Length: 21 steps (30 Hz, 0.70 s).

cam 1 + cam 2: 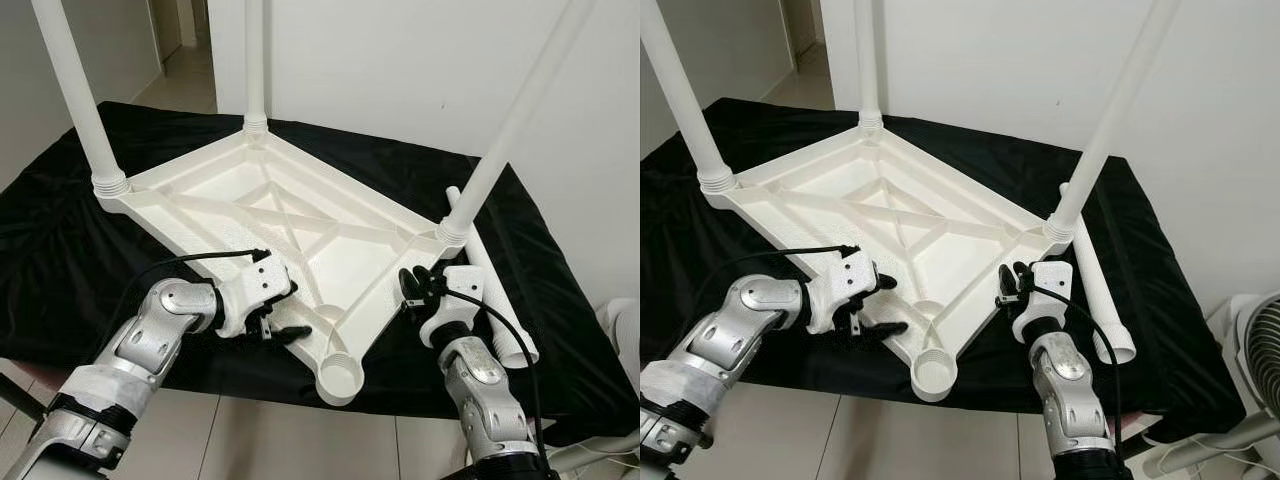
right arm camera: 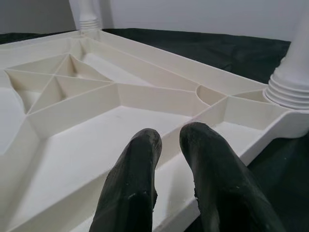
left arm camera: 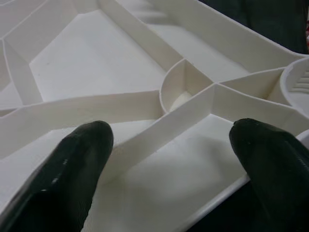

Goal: Building children table

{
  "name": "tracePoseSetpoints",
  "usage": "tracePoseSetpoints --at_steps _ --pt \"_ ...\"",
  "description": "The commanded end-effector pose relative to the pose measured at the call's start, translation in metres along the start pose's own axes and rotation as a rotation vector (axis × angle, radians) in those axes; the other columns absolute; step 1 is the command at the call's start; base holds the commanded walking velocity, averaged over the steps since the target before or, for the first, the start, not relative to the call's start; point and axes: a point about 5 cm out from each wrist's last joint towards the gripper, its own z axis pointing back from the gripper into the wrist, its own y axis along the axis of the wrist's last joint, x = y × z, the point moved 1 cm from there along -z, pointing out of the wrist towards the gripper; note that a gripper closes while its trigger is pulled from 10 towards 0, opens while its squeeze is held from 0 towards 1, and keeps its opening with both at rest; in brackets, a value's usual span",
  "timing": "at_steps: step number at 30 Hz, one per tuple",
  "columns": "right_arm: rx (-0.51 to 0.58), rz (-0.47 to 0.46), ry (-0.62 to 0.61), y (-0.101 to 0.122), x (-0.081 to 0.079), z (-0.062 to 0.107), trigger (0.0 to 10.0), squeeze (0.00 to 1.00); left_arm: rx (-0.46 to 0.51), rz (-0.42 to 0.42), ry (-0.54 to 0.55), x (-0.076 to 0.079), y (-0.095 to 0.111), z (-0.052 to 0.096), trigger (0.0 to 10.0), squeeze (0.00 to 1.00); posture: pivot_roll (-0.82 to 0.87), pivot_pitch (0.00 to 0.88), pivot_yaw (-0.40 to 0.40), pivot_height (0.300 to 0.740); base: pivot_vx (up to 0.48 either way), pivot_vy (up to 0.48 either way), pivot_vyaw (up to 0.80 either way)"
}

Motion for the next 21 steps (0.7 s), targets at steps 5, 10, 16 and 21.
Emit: tracePoseSetpoints --at_steps 5,10,16,21 --pt "-0.019 0.009 -0.007 -0.004 0.003 0.007 10.0 0.00 -0.069 -0.065 0.056 -0.014 -0.004 -0.014 10.0 0.00 -0.10 0.000 -0.058 0.740 0.000 0.000 0.00" --pt "-0.019 0.007 -0.006 -0.004 0.002 0.008 10.0 0.00 -0.079 -0.047 0.098 -0.024 -0.004 -0.015 10.0 0.00 -0.10 0.000 -0.055 0.740 0.000 0.000 0.00" --pt "-0.020 0.008 0.000 -0.004 0.001 0.009 10.0 0.00 -0.110 -0.078 0.135 -0.037 -0.003 -0.017 10.0 0.00 -0.11 0.000 -0.052 0.740 0.000 0.000 0.00" --pt "-0.019 0.010 0.001 -0.004 0.000 0.009 10.0 0.00 -0.148 -0.126 0.093 -0.037 -0.008 -0.017 10.0 0.00 -0.11 0.000 -0.045 0.740 0.000 0.000 0.00"
